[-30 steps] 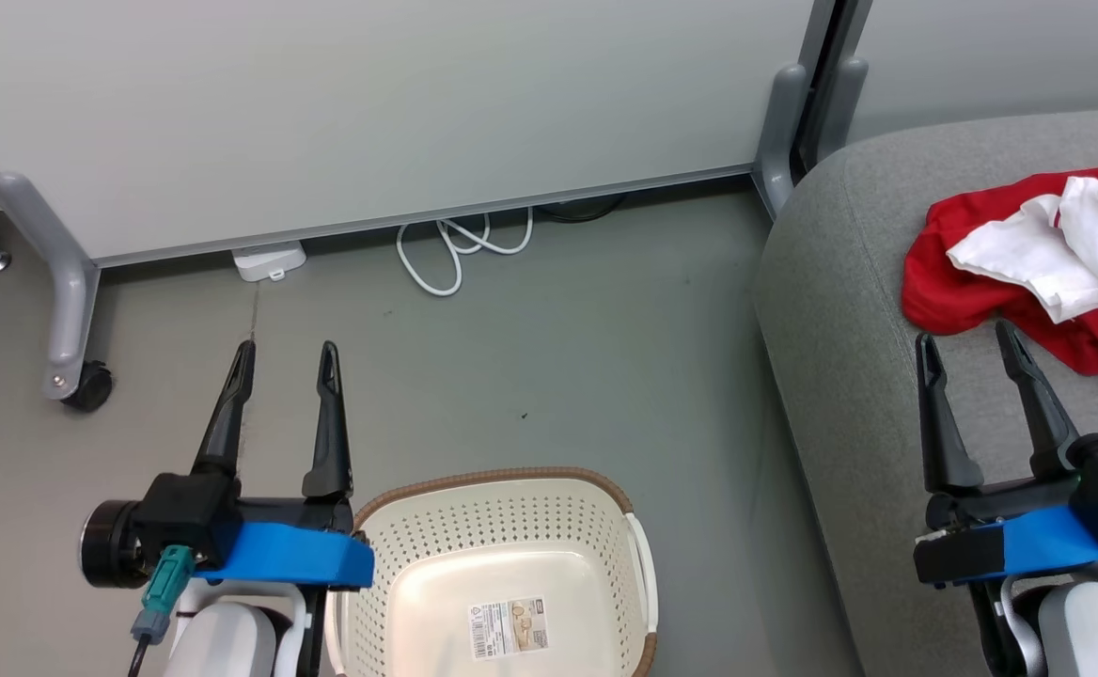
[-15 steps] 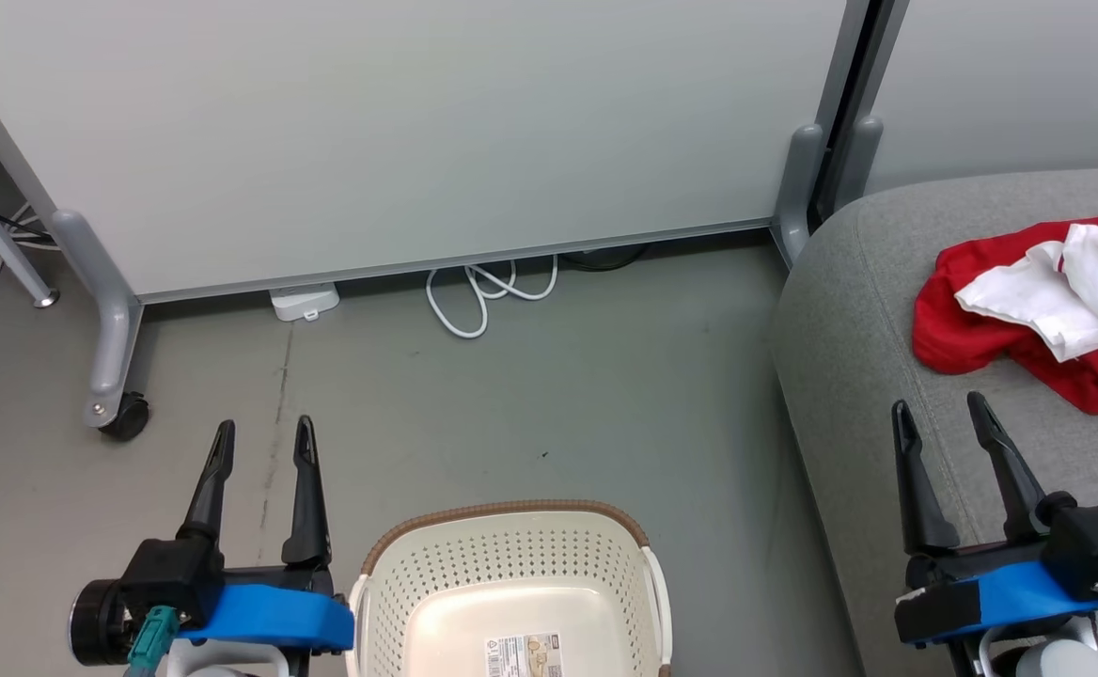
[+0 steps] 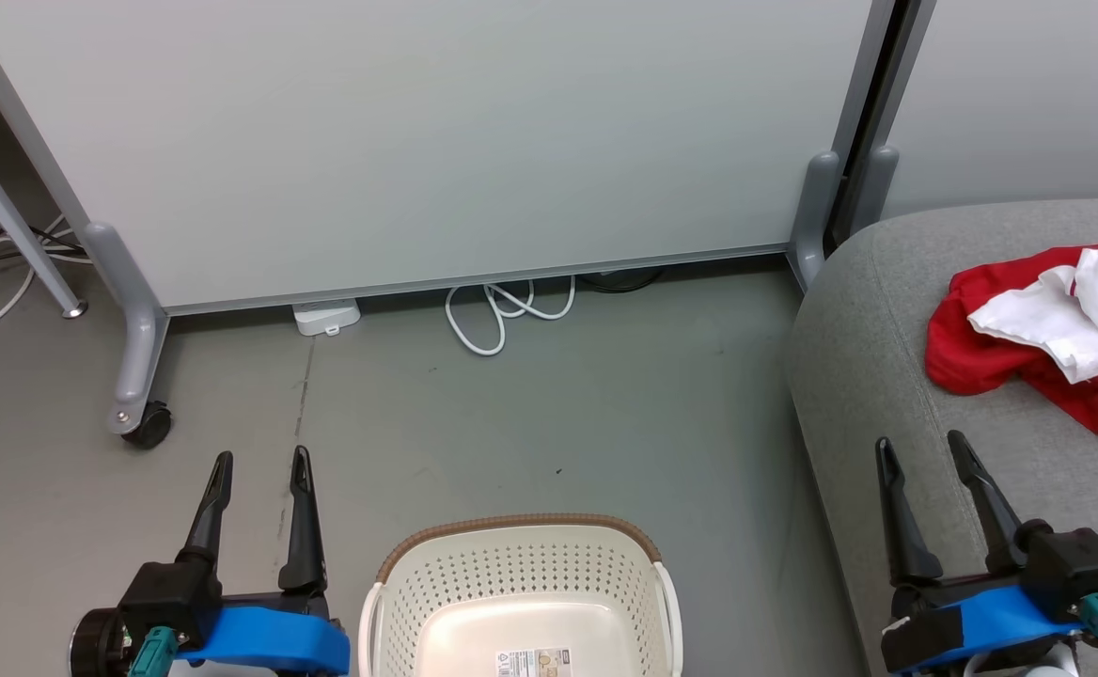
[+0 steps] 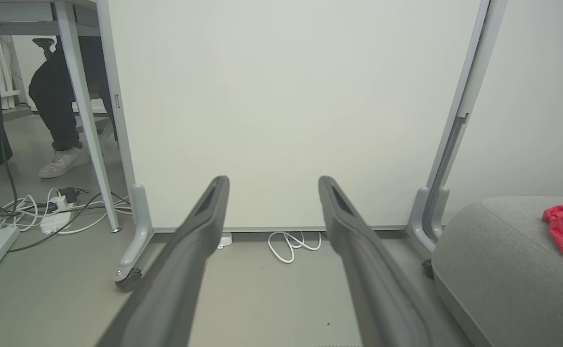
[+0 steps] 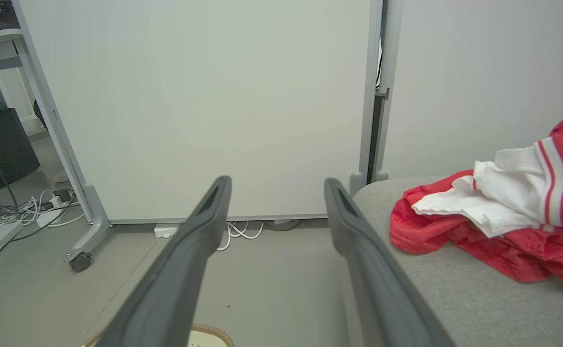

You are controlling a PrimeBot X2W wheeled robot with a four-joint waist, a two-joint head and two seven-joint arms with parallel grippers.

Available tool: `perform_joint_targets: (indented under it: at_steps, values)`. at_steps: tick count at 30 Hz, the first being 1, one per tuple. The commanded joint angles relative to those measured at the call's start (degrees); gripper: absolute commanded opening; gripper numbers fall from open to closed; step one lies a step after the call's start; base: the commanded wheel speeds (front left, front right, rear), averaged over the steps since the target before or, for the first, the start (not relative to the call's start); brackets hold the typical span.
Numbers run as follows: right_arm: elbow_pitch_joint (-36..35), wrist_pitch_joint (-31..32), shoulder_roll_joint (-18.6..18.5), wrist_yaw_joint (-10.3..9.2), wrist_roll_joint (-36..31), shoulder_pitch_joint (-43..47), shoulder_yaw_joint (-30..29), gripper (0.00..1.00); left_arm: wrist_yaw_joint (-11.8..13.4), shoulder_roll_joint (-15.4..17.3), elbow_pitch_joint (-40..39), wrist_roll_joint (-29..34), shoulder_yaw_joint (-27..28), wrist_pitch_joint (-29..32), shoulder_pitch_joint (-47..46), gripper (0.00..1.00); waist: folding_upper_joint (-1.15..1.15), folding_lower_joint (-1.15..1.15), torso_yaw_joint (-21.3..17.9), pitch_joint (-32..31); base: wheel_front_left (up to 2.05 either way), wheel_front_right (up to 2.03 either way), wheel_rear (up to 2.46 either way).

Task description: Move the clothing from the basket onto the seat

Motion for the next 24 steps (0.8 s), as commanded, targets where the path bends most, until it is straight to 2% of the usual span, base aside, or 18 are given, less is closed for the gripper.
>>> perform_joint_targets:
  at_steps: [1, 12, 13, 17, 24]
  values:
    - [0.4, 0.0, 0.3, 0.02, 0.3, 0.7, 0.3, 1.0, -0.1, 0.0, 0.2, 0.5, 0.3, -0.1, 0.4, 1.0, 0.0, 0.0, 0.1, -0.1, 0.0, 0.0, 0.0]
    - [1.4, 0.0, 0.6, 0.03, 0.6, 0.5, 0.7, 1.0, 0.1, -0.2, 0.9, 0.5, 0.2, -0.1, 0.3, 1.0, 0.0, 0.0, 0.6, 0.0, 0.0, 0.0, 0.0]
    - [1.4, 0.0, 0.4, 0.0, 0.2, 0.0, 0.7, 0.0, -0.1, -0.1, 1.1, 0.3, 0.3, 0.0, 0.0, 0.0, 0.0, 0.01, 0.6, 0.0, 0.0, 0.0, 0.0]
    - [3.5, 0.1, 0.5, 0.0, 0.3, 0.7, 0.8, 0.0, -0.1, -0.3, 3.3, 0.1, 0.4, 0.4, 1.3, 0.0, 0.0, 0.01, 0.6, 0.0, 0.0, 0.0, 0.0]
    - [3.8, 2.3, 0.5, 0.0, 8.2, 0.1, 0.1, 0.0, -0.4, -0.2, 3.7, -7.6, 1.5, 2.7, 0.4, 0.0, 0.0, 0.01, 0.5, 0.0, 0.0, 0.0, 0.0]
